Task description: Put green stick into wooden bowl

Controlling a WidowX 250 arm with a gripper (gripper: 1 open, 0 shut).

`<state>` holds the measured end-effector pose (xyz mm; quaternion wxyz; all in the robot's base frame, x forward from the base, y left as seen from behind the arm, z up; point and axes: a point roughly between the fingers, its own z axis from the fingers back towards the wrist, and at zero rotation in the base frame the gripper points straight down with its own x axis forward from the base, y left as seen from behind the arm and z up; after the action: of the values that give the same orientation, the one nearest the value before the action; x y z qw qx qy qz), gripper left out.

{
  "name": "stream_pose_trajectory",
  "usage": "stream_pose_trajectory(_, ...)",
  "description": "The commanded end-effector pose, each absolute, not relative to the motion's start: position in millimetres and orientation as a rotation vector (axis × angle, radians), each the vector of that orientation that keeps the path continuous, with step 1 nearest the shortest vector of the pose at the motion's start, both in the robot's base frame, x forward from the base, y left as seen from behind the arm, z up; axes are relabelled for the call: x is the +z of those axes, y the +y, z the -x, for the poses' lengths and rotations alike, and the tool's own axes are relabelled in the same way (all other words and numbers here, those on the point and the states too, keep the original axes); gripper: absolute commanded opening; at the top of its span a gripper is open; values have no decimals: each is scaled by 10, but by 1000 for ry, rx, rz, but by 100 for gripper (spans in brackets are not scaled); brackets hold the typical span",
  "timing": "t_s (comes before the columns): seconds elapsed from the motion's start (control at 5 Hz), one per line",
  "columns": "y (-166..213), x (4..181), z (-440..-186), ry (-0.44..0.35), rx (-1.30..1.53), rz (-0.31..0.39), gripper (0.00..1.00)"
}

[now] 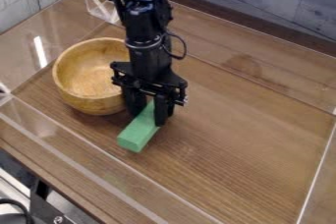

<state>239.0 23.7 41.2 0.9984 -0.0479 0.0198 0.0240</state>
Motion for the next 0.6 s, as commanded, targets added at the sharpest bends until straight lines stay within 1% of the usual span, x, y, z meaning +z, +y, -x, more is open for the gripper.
stream_pose_trajectory(0.0,294,603,-2517,-37,55,91,0)
stream_pose_trajectory(0.4,314,643,-2524,-41,53,96,0)
